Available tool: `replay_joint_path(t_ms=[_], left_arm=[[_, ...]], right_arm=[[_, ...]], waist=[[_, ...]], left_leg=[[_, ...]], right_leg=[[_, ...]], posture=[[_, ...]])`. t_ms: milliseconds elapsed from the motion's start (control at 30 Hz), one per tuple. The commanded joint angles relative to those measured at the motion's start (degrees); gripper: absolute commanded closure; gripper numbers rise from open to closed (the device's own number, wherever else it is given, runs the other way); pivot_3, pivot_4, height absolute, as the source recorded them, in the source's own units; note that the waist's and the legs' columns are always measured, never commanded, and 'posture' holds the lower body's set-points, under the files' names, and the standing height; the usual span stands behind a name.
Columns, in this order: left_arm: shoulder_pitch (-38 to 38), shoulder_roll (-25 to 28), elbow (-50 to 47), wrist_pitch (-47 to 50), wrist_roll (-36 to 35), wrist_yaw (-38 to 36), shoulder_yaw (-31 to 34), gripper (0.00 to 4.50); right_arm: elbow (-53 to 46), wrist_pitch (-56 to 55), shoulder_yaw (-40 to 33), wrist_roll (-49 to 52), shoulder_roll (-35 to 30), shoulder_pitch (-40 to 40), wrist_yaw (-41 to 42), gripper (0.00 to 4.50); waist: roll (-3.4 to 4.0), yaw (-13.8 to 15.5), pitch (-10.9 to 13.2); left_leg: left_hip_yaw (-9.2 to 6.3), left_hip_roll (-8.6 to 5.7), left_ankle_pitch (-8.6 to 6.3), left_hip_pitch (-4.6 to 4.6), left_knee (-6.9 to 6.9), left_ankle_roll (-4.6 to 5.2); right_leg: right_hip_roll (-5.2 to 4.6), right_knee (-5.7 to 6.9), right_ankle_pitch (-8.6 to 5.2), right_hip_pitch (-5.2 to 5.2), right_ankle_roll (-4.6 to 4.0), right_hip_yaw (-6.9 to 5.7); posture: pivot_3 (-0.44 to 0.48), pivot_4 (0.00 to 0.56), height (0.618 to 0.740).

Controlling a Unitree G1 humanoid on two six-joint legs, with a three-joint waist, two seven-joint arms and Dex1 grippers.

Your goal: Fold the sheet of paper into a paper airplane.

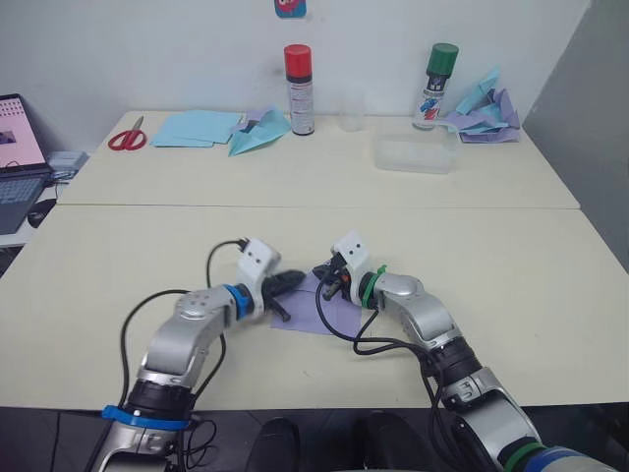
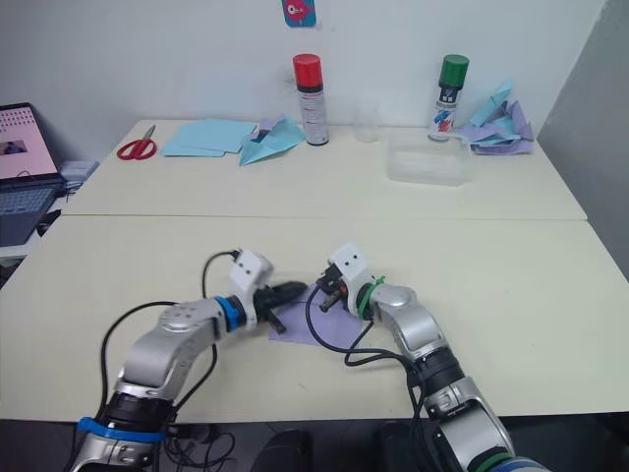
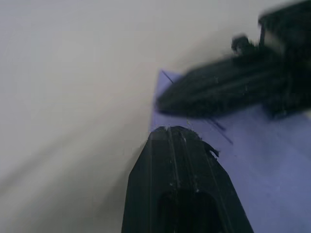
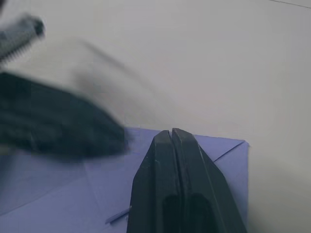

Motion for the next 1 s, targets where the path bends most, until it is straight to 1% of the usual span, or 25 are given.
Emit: replay_joint_path(t_ms=[33,167,300,400,467,600,700,800,867,1000], left_arm=[[-0.5,0.0,2.5,-1.6,2.2,-0.7,-2.3,4.50],[-0.7,-0.7,4.2,-2.8,2.9,-0.8,-3.1,4.50],[-0.7,-1.1,4.9,-3.4,3.0,-1.0,-2.9,4.50],[-0.7,-1.3,5.2,-3.6,3.1,-1.1,-2.9,4.50],[-0.9,-1.5,5.7,-3.9,3.1,-1.2,-2.8,4.50],[-1.0,-2.1,6.2,-4.4,3.4,-1.3,-3.5,4.50],[-1.0,-2.5,6.2,-4.4,3.5,-1.3,-3.7,4.50],[-0.9,-2.8,6.1,-4.4,3.5,-1.4,-3.7,4.50],[-0.8,-2.9,6.0,-4.4,3.6,-1.4,-3.8,4.50],[-0.5,-3.1,5.8,-4.3,3.7,-1.5,-3.8,4.50]], right_arm=[[-4.9,3.0,-1.1,1.4,-1.5,0.8,1.3,3.54],[-12.4,8.9,-1.1,2.2,-4.8,2.3,2.3,2.05],[-18.5,14.9,0.3,3.6,-8.4,5.3,4.0,0.66],[-21.8,16.7,-0.5,5.0,-9.4,7.0,4.4,0.66],[-25.0,20.0,-3.3,8.2,-9.8,7.1,5.0,0.66],[-32.6,32.5,-10.9,17.0,-14.0,6.1,6.8,0.66],[-34.7,44.1,-17.0,22.6,-15.0,5.6,5.3,0.66],[-33.6,57.2,-24.2,25.4,-13.1,4.6,2.2,0.66],[-31.5,62.1,-27.8,24.6,-11.7,4.1,-0.4,0.66],[-25.6,64.7,-33.0,26.0,-9.4,3.0,-6.1,0.66]], waist=[[0.04,0.0,0.0],[0.05,0.1,0.0],[0.05,0.2,0.0],[0.05,0.1,0.0],[0.05,0.2,0.0],[0.10,0.3,0.1],[0.09,0.2,0.1],[0.09,0.2,0.1],[0.10,0.2,0.1],[0.12,0.1,0.0]], left_leg=[[0.01,0.00,0.00,0.01,0.00,0.00],[0.01,-0.04,0.00,0.02,0.00,0.00],[0.01,-0.05,0.00,0.03,0.01,0.00],[0.01,-0.08,0.00,0.05,0.01,0.00],[0.00,-0.08,0.00,0.05,0.01,0.00],[-0.01,-0.08,0.00,0.03,0.02,0.00],[0.01,-0.08,0.00,0.03,0.02,0.00],[-0.01,-0.09,0.00,0.04,0.01,0.00],[-0.02,-0.05,0.00,0.03,0.00,0.00],[0.02,-0.08,0.00,0.04,0.00,0.00]], right_leg=[[0.00,0.01,0.00,0.00,0.00,0.02],[-0.02,0.01,0.00,0.03,0.00,0.02],[-0.06,0.00,0.00,0.06,0.01,0.01],[-0.04,-0.01,0.00,0.06,0.01,0.00],[-0.03,0.00,-0.01,0.06,0.01,-0.01],[-0.06,0.00,0.00,0.07,0.01,-0.01],[-0.10,-0.04,0.00,0.10,0.02,0.02],[-0.07,-0.04,-0.01,0.10,0.01,-0.01],[-0.07,-0.04,-0.01,0.08,0.01,-0.02],[-0.02,-0.04,-0.01,0.07,0.01,0.02]], posture=[[0.000,0.150,0.740],[0.000,0.150,0.740],[0.000,0.150,0.740],[0.000,0.150,0.740],[0.000,0.150,0.740],[0.000,0.150,0.740],[0.000,0.150,0.740],[0.000,0.150,0.740],[0.000,0.150,0.740],[0.000,0.150,0.740]])
